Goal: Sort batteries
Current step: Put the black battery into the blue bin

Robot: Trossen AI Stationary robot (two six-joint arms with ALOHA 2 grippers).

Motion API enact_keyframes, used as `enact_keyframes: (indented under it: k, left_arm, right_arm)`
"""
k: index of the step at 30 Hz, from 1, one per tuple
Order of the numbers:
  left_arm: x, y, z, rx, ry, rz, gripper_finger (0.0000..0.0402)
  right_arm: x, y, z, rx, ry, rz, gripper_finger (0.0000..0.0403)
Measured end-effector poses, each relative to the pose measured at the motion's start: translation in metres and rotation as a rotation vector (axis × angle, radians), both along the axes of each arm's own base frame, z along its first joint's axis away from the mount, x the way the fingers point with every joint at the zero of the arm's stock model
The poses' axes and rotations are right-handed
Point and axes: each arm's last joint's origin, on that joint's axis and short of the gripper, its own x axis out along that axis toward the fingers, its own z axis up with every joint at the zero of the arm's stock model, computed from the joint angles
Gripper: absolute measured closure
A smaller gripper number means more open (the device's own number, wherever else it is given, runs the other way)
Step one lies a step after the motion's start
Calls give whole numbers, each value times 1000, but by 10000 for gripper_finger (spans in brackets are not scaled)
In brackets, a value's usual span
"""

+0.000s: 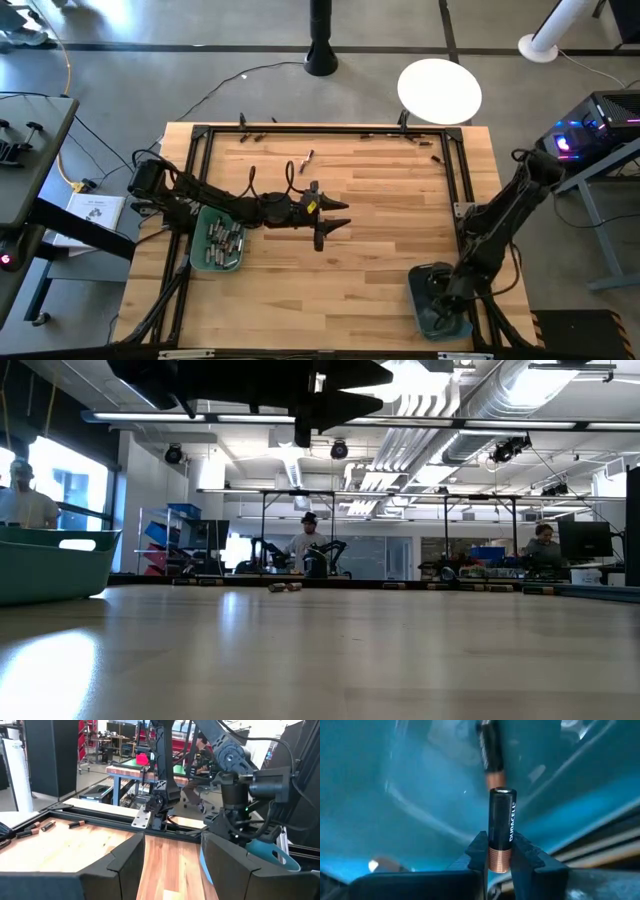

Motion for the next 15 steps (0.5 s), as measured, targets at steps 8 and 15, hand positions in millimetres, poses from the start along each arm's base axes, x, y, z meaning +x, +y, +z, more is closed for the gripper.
enact_keyframes:
  k: [8, 15]
  left_arm:
    - [0, 0, 0, 0, 0, 0, 212]
    - [0, 0, 0, 0, -1, 0, 212]
  right_arm:
    - [9, -5, -5, -48, -41, -3, 364]
    - [11, -8, -6, -89, -97, 12, 323]
